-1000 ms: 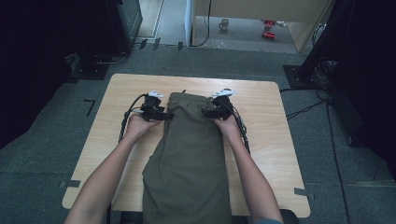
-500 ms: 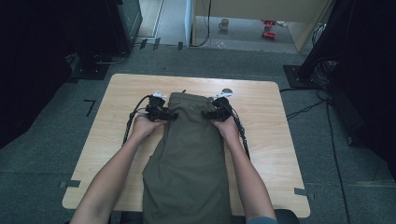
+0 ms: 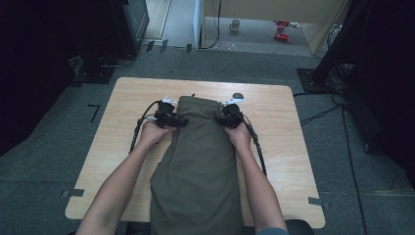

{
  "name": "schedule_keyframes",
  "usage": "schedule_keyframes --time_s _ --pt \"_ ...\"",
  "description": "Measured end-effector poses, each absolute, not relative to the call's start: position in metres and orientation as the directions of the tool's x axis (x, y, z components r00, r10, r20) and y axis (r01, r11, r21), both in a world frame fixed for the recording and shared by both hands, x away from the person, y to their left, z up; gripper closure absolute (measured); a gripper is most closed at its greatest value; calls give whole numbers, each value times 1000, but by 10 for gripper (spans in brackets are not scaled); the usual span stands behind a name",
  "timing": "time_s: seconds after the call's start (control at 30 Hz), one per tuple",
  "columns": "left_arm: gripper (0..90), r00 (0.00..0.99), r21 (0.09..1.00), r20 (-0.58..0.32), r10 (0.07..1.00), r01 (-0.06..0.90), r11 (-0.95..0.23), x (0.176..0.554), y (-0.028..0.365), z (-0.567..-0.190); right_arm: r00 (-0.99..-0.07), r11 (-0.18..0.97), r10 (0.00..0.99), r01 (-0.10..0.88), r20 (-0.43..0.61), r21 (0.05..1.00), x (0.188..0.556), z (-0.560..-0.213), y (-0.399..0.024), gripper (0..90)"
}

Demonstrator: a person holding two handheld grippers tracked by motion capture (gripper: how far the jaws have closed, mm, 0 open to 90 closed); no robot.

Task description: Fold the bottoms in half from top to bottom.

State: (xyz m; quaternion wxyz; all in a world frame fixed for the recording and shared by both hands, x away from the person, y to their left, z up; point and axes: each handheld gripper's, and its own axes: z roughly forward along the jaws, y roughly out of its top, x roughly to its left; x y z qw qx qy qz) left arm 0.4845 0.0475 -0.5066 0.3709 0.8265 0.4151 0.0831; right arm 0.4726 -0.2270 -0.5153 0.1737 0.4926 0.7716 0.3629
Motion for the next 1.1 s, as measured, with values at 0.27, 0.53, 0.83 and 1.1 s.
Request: schedule_keyframes --time_s 0.27,0.53,0.83,1.1 --pt "357 647 681 -145 749 615 -399 484 47 -506 -460 228 879 636 125 737 469 -516 -231 728" --pt "553 668 678 -145 729 604 -419 481 43 -505 -442 200 881 672 170 713 470 -514 -232 802" --pt "806 684 644 -168 710 621 -447 487 40 -495 -434 193 882 688 183 700 477 -502 -233 831" --pt "814 678 767 -139 721 534 -355 503 40 -434 -424 157 892 609 153 777 492 -445 -238 850"
